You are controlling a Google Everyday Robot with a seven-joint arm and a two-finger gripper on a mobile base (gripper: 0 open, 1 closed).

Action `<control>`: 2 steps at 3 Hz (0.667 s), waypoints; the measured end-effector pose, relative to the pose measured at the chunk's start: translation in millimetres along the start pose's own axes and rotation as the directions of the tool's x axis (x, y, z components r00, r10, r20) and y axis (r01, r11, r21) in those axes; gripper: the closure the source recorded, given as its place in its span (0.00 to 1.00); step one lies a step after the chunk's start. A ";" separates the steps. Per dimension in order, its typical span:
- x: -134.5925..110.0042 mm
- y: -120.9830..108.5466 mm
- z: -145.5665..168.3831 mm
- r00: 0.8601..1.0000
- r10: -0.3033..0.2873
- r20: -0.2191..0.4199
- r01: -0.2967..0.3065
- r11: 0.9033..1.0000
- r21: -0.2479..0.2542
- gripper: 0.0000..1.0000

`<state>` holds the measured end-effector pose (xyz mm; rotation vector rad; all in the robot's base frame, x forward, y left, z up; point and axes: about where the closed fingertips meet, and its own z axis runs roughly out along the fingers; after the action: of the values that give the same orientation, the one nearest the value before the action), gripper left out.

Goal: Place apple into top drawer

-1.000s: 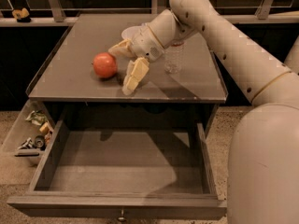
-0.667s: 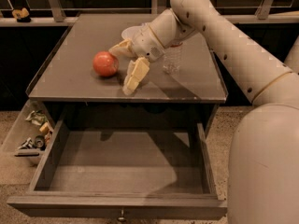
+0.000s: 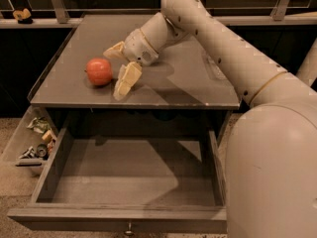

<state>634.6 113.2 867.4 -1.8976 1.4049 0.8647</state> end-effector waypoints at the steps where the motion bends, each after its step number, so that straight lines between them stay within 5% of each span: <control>1: 0.3 -12.6 4.7 1.000 0.005 -0.006 -0.005 1.000 0.009 0.00; 2: 5.4 -30.1 26.4 1.000 0.019 0.024 -0.017 0.998 -0.056 0.00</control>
Offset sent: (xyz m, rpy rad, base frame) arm 0.0825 0.0352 -0.0002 0.0910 0.0849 0.0903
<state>661.1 138.3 850.2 -1.9118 1.3987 0.9422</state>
